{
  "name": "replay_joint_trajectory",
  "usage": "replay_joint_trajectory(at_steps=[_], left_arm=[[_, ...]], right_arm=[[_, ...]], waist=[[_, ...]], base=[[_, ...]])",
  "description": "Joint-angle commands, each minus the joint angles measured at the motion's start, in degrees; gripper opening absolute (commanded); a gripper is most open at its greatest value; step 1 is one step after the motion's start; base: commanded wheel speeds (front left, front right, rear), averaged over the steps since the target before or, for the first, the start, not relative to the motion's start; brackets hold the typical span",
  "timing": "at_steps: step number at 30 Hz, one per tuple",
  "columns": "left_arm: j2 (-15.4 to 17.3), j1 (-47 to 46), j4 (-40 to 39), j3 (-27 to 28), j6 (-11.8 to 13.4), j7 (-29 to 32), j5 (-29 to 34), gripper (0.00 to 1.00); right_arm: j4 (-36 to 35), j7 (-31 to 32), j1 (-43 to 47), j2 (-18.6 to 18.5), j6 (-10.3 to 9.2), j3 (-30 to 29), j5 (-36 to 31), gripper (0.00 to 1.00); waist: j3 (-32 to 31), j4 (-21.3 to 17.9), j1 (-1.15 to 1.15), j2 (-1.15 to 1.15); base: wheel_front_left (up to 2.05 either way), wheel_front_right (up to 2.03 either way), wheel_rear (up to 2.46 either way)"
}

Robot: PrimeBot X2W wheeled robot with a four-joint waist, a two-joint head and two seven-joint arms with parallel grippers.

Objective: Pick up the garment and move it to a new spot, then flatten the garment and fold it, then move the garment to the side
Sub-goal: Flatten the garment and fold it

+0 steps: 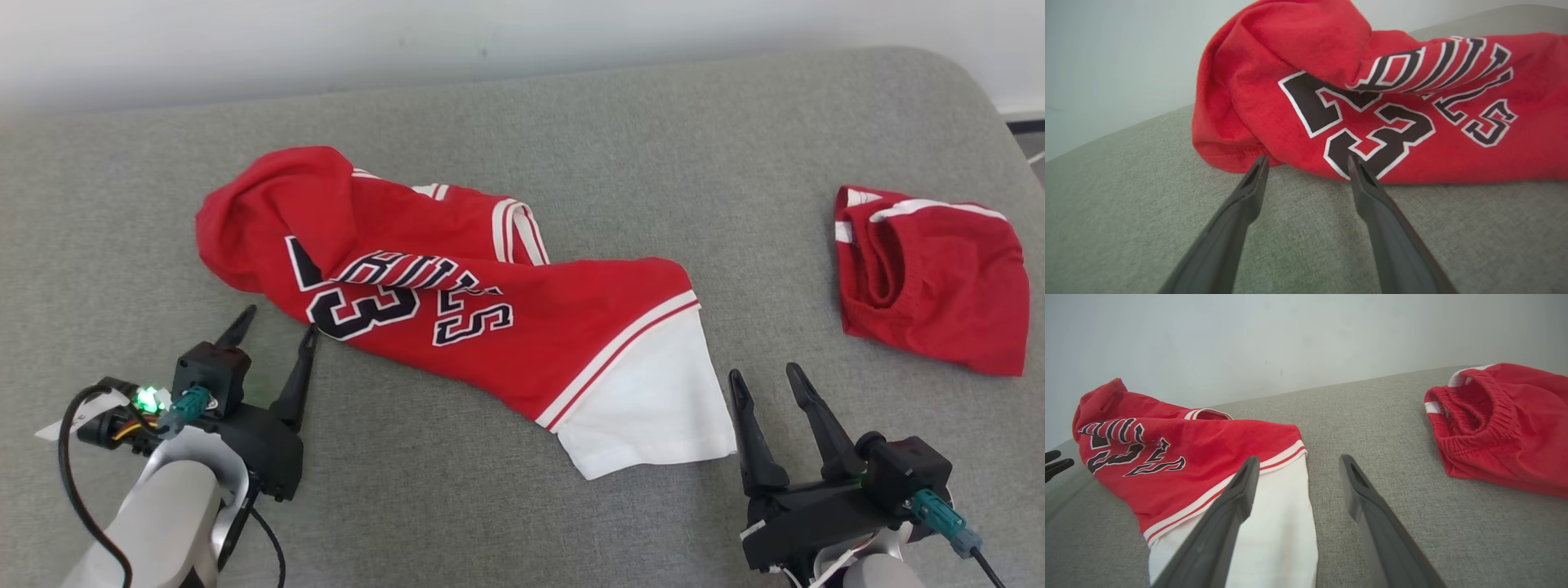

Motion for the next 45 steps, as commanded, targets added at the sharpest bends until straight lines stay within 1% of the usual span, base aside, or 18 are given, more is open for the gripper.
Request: replay_joint_trajectory(at_steps=[1, 10, 14, 15, 16, 17, 18, 19, 20, 22, 23, 24, 25, 26, 32, 34, 39, 45], left_arm=[[-0.5, 1.0, 1.5, 0.6, -0.7, -0.2, 0.2, 1.00], [-3.8, -0.7, 6.7, 3.4, -3.5, -0.2, -1.5, 1.00], [-5.2, -1.8, 5.9, 5.1, -4.8, -0.2, -1.3, 1.00], [-5.3, -2.0, 5.5, 5.5, -5.2, -0.2, -1.0, 0.98], [-5.6, -2.2, 4.9, 6.1, -5.7, -0.2, -0.9, 0.88], [-5.8, -2.5, 4.1, 6.6, -6.2, -0.2, -0.7, 0.85], [-5.7, -2.7, 3.4, 7.0, -6.5, -0.2, 0.1, 0.67], [-5.9, -2.7, 2.1, 7.9, -7.0, -0.2, 0.2, 0.55], [-5.9, -2.7, 0.8, 8.3, -7.4, -0.2, 1.2, 0.47], [-6.1, -2.1, -1.4, 9.6, -8.1, -0.2, 2.2, 0.44], [-6.1, -1.8, -2.2, 10.0, -8.2, -0.2, 2.9, 0.44], [-6.0, -1.5, -2.6, 10.3, -8.3, -0.2, 3.9, 0.49], [-6.1, -1.3, -2.6, 10.6, -8.4, -0.2, 4.5, 0.98], [-6.3, -1.3, -2.3, 11.0, -8.4, -0.2, 5.1, 1.00], [-6.7, -4.2, 1.1, 11.4, -8.8, -0.2, 8.2, 1.00], [-6.8, -5.6, 2.8, 11.6, -8.4, -0.2, 8.9, 1.00], [-4.9, -9.3, 8.1, 11.7, -4.6, -0.2, 12.5, 1.00], [-4.0, -12.5, 17.5, 11.1, -4.9, 0.9, 12.8, 1.00]], right_arm=[[0.0, 0.0, -0.8, 0.0, -0.04, 0.1, 0.2, 1.00], [-0.2, 0.0, -2.0, 0.3, -0.04, 0.1, 0.2, 1.00], [-0.5, 0.0, -2.0, 0.5, -0.04, 0.0, 0.1, 1.00], [-0.5, 0.0, -2.2, 0.5, -0.04, 0.0, 0.1, 1.00], [-0.5, 0.0, -2.4, 0.6, -0.04, 0.0, 0.1, 1.00], [-0.5, 0.0, -2.6, 0.6, -0.04, 0.0, 0.1, 1.00], [-0.5, 0.0, -2.7, 0.6, -0.04, 0.0, 0.1, 1.00], [-0.5, 0.0, -2.9, 0.7, -0.04, 0.1, 0.1, 1.00], [-0.5, 0.0, -3.1, 0.7, -0.04, 0.1, 0.0, 1.00], [-0.3, 0.0, -3.2, 0.8, -0.04, 0.2, 0.1, 1.00], [-0.2, 0.0, -3.2, 0.9, -0.04, 0.3, 0.1, 1.00], [-0.1, 0.0, -3.4, 0.9, -0.04, 0.4, 0.2, 1.00], [0.0, 0.0, -3.7, 0.9, -0.04, 0.4, 0.3, 1.00], [0.1, 0.0, -3.9, 0.9, -0.04, 0.5, 0.3, 1.00], [0.7, 0.0, -4.2, 1.0, -0.04, 0.8, 0.6, 1.00], [0.8, 0.0, -4.4, 1.2, -0.04, 0.9, 0.5, 1.00], [1.2, 0.0, -4.7, 1.9, -0.04, 0.7, 0.5, 1.00], [1.7, 0.0, -3.7, 2.3, -0.04, 0.0, 0.6, 1.00]], waist=[[1.6, -1.1, 0.01, 0.00], [3.7, -3.0, 0.01, 0.00], [4.4, -3.4, 0.01, 0.00], [4.6, -3.4, 0.01, 0.00], [4.8, -3.4, 0.01, 0.00], [4.9, -3.4, 0.01, 0.00], [5.0, -3.4, 0.01, 0.00], [5.2, -3.3, 0.01, 0.00], [5.3, -3.3, 0.01, 0.00], [5.5, -3.3, 0.01, 0.00], [5.6, -3.3, 0.01, 0.00], [5.6, -3.3, 0.01, 0.00], [5.7, -3.4, 0.01, 0.00], [5.7, -3.5, 0.01, 0.00], [6.3, -4.8, 0.01, 0.00], [6.7, -5.4, 0.01, 0.00], [7.8, -7.0, 0.01, 0.00], [8.0, -7.4, 0.01, 0.00]], base=[[0.00, 0.00, 0.00], [0.00, 0.00, 0.00], [0.00, 0.00, 0.00], [0.00, 0.00, 0.00], [0.00, 0.00, 0.00], [0.00, 0.00, 0.00], [0.00, 0.00, 0.00], [0.00, 0.00, 0.00], [0.00, 0.00, 0.00], [0.00, 0.00, 0.00], [0.00, 0.00, 0.00], [0.00, 0.00, 0.00], [0.00, 0.00, 0.00], [0.00, 0.00, 0.00], [0.00, 0.00, 0.00], [0.00, 0.00, 0.00], [0.00, 0.00, 0.00], [0.00, 0.00, 0.00]])
